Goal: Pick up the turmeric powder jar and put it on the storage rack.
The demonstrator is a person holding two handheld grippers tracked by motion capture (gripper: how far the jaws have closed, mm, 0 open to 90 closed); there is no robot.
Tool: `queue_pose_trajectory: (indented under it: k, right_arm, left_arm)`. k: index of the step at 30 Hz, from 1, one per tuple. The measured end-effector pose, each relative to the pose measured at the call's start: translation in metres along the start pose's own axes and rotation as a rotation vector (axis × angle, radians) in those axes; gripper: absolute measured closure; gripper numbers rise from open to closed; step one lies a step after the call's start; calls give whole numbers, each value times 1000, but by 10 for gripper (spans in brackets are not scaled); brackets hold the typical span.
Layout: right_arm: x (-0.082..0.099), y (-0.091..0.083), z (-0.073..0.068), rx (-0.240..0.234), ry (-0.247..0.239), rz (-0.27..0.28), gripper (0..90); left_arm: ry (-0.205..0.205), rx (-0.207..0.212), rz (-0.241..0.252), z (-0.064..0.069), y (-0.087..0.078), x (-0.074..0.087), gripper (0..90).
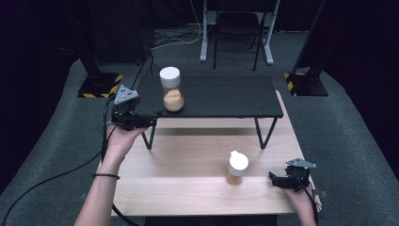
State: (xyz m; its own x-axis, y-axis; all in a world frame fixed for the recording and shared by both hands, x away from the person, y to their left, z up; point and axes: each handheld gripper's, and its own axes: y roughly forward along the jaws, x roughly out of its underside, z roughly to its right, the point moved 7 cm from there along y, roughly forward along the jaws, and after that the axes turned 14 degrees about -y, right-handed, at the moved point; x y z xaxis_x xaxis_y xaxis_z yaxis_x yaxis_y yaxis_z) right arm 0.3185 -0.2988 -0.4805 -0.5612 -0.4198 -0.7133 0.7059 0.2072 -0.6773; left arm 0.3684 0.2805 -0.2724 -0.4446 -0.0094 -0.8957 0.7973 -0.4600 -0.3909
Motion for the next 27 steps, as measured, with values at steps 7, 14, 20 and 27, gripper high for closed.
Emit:
queue_pose_trajectory:
  k: [7,14,20,27]
  right_arm:
    - [0,0,0,0,0,0,33]
    - [0,0,0,0,-2,0,33]
    - [0,0,0,0,-1,0,33]
    - [0,0,0,0,-1,0,33]
  left_arm:
    - [-7,-11,-7,-7,-5,13,78]
    - [-26,-7,-2,-14,-11,32,71]
    - [-28,-21,-5,-19,-14,49,70]
    - [-26,-31,-20,-24,-16,67,61]
